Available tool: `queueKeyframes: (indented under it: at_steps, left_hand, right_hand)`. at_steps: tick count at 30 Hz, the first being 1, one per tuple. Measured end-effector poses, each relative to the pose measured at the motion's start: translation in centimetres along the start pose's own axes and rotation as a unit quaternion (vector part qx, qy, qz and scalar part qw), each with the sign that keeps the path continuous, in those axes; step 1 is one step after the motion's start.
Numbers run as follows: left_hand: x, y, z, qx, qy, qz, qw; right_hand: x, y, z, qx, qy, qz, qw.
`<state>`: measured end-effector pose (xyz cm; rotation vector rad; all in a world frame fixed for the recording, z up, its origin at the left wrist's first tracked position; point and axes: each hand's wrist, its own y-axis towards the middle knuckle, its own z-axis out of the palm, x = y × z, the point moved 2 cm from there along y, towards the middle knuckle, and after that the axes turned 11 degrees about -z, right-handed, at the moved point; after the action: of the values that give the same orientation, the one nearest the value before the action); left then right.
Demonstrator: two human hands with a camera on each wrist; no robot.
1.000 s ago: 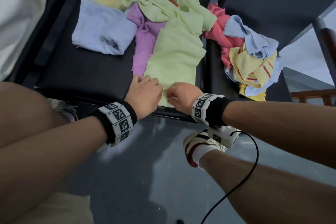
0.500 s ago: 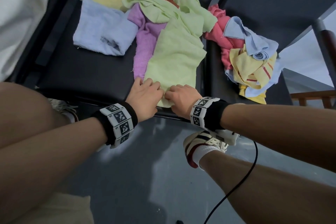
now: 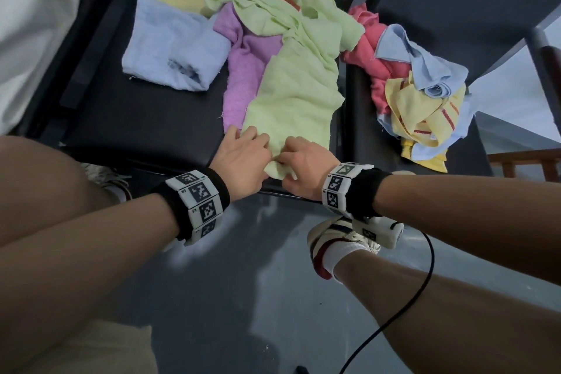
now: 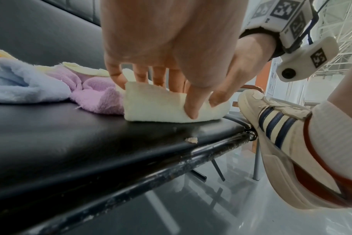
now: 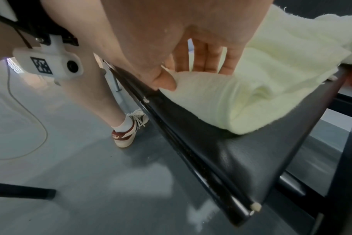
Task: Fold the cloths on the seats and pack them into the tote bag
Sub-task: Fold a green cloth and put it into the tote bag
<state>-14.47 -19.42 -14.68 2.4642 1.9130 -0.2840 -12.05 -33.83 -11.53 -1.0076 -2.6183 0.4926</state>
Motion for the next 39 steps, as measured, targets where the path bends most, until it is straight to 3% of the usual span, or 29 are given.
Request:
queueKeyframes:
  at_steps: [4, 12, 19, 28, 35, 39]
  left_hand:
    - [-0.1, 0.2, 0.2, -0.016, -0.011, 0.001, 1.0]
    - [-0.1, 0.4, 0.3, -0.021, -0.075, -0.034, 0.996]
    - [0.1, 0.2, 0.4, -0.008, -0.064, -0.017, 0.998]
    - [0.3, 0.2, 0.1, -0.028, -0.052, -0.013, 0.998]
    - [-0.2, 0.4, 0.5, -0.032, -0.031, -0.023, 0.999]
    - [-0.1, 0.4, 0.2, -0.026, -0.075, -0.042, 0.996]
  right_hand:
    - [-0.2, -0.3, -0.1, -0.018, -0.021, 0.01, 1.0]
    - [-0.1, 0.5, -1.1, 0.021, -0.036, 0.029, 0.999]
    - [-0.2, 0.8, -1.0, 0.032, -0.028, 0.038, 0.998]
    - [-0.2, 0.1, -0.2, -0.026, -0.012, 0.011, 1.0]
    - [-0.4, 0.3, -0.3, -0.017, -0.033, 0.025, 0.999]
    - [-0.2, 0.8, -0.5, -0.011, -0.02, 0.034, 0.999]
